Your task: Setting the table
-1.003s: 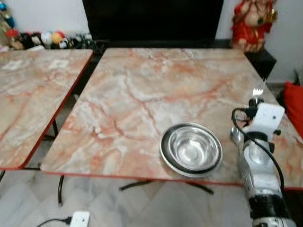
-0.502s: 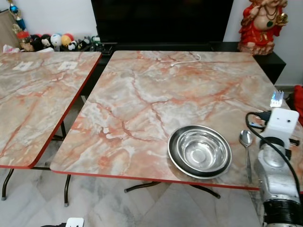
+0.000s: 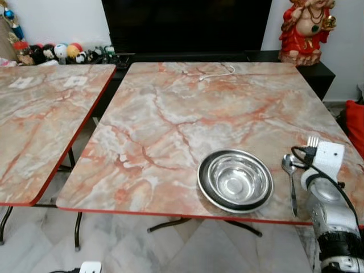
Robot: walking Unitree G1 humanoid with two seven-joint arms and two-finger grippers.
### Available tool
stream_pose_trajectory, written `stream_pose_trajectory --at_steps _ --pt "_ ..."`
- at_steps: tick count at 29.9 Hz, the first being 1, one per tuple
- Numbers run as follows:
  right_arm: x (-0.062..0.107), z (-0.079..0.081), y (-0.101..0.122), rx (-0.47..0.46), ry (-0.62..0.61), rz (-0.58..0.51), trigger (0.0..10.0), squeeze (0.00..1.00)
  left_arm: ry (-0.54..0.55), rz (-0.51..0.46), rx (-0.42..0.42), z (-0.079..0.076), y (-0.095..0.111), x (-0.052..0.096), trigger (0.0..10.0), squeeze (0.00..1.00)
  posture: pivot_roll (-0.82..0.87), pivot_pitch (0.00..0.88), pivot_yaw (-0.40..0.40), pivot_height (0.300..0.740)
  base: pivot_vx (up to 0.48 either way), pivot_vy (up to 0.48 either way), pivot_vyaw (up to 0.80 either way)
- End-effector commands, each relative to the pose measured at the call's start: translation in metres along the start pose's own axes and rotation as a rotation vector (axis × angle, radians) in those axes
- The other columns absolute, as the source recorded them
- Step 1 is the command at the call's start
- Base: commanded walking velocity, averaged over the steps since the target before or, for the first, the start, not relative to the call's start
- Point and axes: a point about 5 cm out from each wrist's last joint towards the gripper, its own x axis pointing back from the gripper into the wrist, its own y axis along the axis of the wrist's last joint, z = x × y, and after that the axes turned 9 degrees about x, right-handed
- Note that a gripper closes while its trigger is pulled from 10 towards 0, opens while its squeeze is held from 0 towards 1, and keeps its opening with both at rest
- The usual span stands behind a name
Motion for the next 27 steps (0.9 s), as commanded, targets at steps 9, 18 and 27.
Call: stream_pose_trajectory --at_steps 9,18,27 --pt "-0.003 -0.013 -0.007 0.043 -0.02 0.04 10.0 0.0 0.004 0.027 -0.013 0.003 -0.003 0.001 10.0 0.0 -0.06 0.019 0.06 0.74 0.0 0.0 0.0" --pt "-0.006 -0.011 -0.019 0.06 0.012 0.068 10.0 0.0 0.001 0.026 -0.018 0.004 -0.003 0.001 10.0 0.0 -0.06 0.019 0.061 0.74 0.0 0.0 0.0" --pt "-0.01 -0.015 -0.024 0.06 0.006 0.085 10.0 0.0 0.003 0.027 -0.016 0.004 -0.003 0.001 10.0 0.0 -0.06 0.021 0.061 0.74 0.0 0.0 0.0"
